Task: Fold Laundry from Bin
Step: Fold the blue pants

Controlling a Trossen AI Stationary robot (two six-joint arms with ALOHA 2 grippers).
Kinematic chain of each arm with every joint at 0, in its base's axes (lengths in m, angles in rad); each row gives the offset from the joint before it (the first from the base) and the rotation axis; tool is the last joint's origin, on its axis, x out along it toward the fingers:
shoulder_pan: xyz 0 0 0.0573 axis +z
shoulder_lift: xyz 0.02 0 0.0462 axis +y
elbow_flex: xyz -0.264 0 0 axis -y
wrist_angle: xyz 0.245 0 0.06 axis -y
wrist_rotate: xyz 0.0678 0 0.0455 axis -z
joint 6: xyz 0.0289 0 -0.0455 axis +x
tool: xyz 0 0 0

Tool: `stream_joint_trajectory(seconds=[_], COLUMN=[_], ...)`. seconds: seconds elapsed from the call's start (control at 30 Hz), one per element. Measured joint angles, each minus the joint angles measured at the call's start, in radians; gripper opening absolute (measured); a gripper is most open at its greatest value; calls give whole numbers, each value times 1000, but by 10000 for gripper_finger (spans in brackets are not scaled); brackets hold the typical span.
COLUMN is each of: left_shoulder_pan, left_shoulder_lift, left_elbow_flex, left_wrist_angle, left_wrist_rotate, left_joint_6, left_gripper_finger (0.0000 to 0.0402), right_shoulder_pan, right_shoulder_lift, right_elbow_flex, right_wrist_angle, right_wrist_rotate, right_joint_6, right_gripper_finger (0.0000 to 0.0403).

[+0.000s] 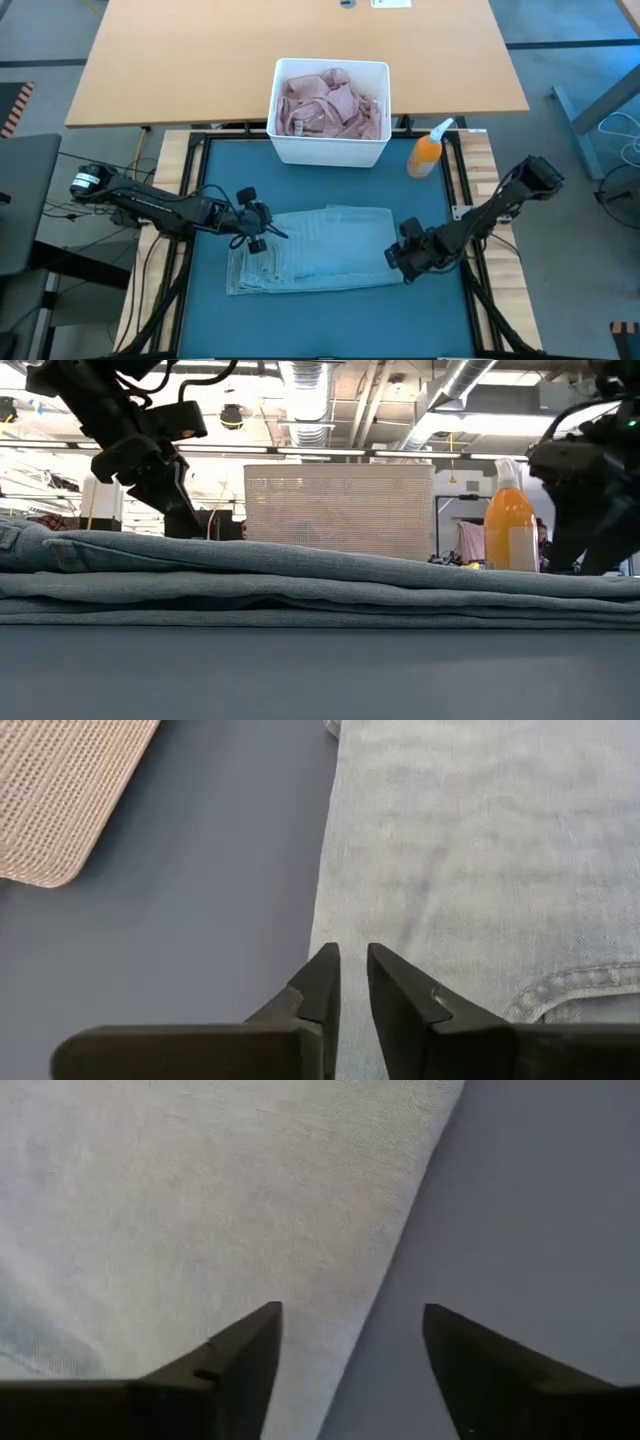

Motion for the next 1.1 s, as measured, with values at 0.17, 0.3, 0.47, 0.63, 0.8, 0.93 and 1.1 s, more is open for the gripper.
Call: stream_joint_trajectory(seconds=[0.17,0.3,0.47,0.63,0.8,0.93,1.1], left_shoulder_pan=[0,0,-2,-54,-118,-130,-117], left_shoulder_lift=[0,0,0,22,124,203,327], left_elbow_flex=[0,0,0,-3,-5,-1,71], left_wrist_angle=[-1,-1,33,191,335,454,550], left_wrist_rotate=[1,4,139,275,249,223,202], left_joint_6=[-10,-26,-14,14,46,69,130], left_gripper_finger=[68,75,76,75,75,74,74], right_shoulder_pan=[-2,-1,10,24,23,23,12], right_shoulder_lift=[-1,-1,-2,-1,3,-1,-36], right_elbow_flex=[-71,-150,-229,-249,-249,-227,-141], right_wrist_angle=[148,288,454,492,505,500,383], right_wrist_rotate=[32,61,139,186,189,178,128], right_joint_6=[-31,-27,-30,-28,-64,-135,-208], right_gripper_finger=[305,306,294,233,88,27,35])
